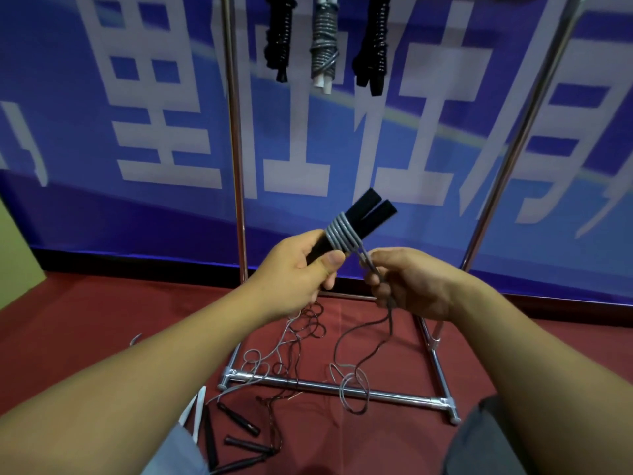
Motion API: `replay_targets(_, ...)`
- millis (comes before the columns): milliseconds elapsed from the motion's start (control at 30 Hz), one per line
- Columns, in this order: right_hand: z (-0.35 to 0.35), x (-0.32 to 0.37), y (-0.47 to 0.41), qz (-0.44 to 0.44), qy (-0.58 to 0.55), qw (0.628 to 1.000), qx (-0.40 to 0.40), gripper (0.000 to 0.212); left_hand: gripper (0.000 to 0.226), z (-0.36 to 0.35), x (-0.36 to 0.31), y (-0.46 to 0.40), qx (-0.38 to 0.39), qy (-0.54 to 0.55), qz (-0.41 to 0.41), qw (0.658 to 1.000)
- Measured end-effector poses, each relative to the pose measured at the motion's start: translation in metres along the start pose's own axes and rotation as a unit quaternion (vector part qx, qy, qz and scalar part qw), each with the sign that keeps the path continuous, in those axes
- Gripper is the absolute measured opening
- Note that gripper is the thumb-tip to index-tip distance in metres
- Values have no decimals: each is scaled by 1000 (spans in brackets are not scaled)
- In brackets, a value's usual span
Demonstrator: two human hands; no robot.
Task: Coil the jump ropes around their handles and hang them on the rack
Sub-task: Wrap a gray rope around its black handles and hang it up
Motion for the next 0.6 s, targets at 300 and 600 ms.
replay_targets(300,9,0,-2,70,-3,997,-44,28,19,9,9,-10,-98,26,71,992)
replay_targets(600,7,-1,1,137,121,980,-80,19,24,25,20,-15,-178,-21,120,976)
Point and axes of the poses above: each hand's wrist, its own y-axis away from the middle knuckle, its own z-axis out of the back of the hand, x = y × z, the point moved 1 cm from there along -y, towards the middle knuckle, and after that the axes turned 3 degrees about y, right-handed, at the moved point
